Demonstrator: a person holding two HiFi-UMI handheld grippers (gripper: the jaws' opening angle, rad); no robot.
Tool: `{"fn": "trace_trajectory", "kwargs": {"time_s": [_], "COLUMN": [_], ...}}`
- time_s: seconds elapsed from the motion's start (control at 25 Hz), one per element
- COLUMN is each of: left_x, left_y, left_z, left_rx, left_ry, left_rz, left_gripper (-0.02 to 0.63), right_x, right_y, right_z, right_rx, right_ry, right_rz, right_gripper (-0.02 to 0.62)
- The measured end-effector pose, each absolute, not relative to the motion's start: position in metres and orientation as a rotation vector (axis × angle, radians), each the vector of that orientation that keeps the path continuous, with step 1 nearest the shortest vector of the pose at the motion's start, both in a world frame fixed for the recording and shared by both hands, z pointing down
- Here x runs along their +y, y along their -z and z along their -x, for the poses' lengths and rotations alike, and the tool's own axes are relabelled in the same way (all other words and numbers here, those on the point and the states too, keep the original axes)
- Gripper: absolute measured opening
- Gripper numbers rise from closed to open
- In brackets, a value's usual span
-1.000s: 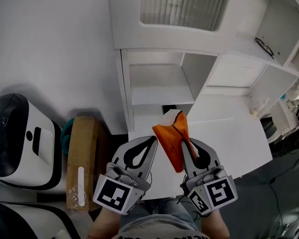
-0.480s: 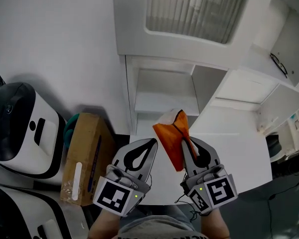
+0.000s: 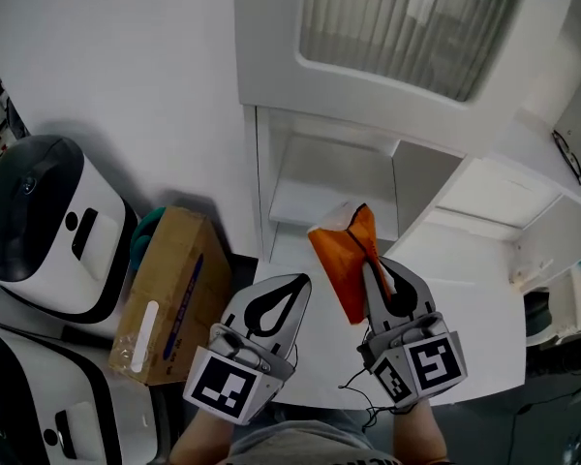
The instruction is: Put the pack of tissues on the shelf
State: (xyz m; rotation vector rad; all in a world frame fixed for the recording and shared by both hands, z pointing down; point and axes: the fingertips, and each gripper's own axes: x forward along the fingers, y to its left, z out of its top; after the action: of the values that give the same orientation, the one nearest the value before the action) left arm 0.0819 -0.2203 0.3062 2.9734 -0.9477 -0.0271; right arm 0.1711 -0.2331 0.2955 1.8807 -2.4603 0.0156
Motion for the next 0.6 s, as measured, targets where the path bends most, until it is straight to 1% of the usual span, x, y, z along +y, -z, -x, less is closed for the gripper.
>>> {"fn": "trace_trajectory", "kwargs": {"time_s": [0.6], "left_x": [-0.229], "left_y": [-0.309], "left_z": [-0.085], "left_rx": [-1.096], "left_ry": [-0.010], "left_rz": [-2.921], "left_gripper": [0.040], "right_x": [-0.273], "right_y": [-0.293], "right_z": [-0.190], "right_rx": [-2.500], "right_ry": [0.011], "right_rz": [-1.805], "right_gripper": [0.029]}}
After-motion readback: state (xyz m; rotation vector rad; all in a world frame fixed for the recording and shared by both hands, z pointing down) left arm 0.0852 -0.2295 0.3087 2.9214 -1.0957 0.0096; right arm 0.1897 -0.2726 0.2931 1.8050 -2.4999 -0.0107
